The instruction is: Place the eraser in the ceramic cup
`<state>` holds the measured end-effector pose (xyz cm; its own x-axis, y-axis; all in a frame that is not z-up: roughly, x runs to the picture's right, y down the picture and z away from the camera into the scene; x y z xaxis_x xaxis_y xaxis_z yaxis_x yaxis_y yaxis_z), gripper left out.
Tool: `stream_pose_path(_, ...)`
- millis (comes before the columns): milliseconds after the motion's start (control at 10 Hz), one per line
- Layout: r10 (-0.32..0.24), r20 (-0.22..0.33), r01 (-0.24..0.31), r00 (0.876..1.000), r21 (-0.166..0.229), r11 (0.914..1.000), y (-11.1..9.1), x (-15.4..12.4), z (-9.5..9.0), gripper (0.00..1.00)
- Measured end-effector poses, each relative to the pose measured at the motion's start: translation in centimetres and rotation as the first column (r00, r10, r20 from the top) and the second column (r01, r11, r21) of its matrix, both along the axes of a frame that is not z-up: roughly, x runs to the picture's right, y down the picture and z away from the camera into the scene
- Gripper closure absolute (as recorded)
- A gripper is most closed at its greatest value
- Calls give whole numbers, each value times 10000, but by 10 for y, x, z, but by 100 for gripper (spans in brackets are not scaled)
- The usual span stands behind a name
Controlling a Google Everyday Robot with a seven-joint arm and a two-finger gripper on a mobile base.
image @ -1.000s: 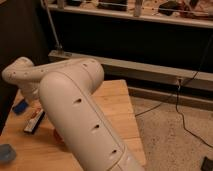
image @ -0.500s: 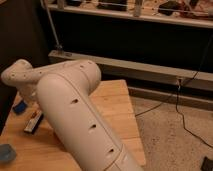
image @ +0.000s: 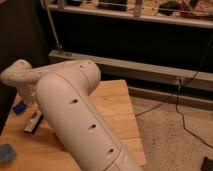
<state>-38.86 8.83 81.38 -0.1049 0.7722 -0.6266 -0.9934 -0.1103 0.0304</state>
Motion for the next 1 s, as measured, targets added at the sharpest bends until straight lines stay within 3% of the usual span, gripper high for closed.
stream_pose_path(300,-65,1260,46,9920,148,9999,7,-13,0,35)
stream_pose_path(800,-116,1469,98,9891,133,9999,10,-15,-1,35)
stream_pose_path(900,-312,1599,280,9866,221,9994,10,-16,-1,35)
stream_pose_path(1000,-913,1902,837,9775,475,9954,13,-26,-4,35)
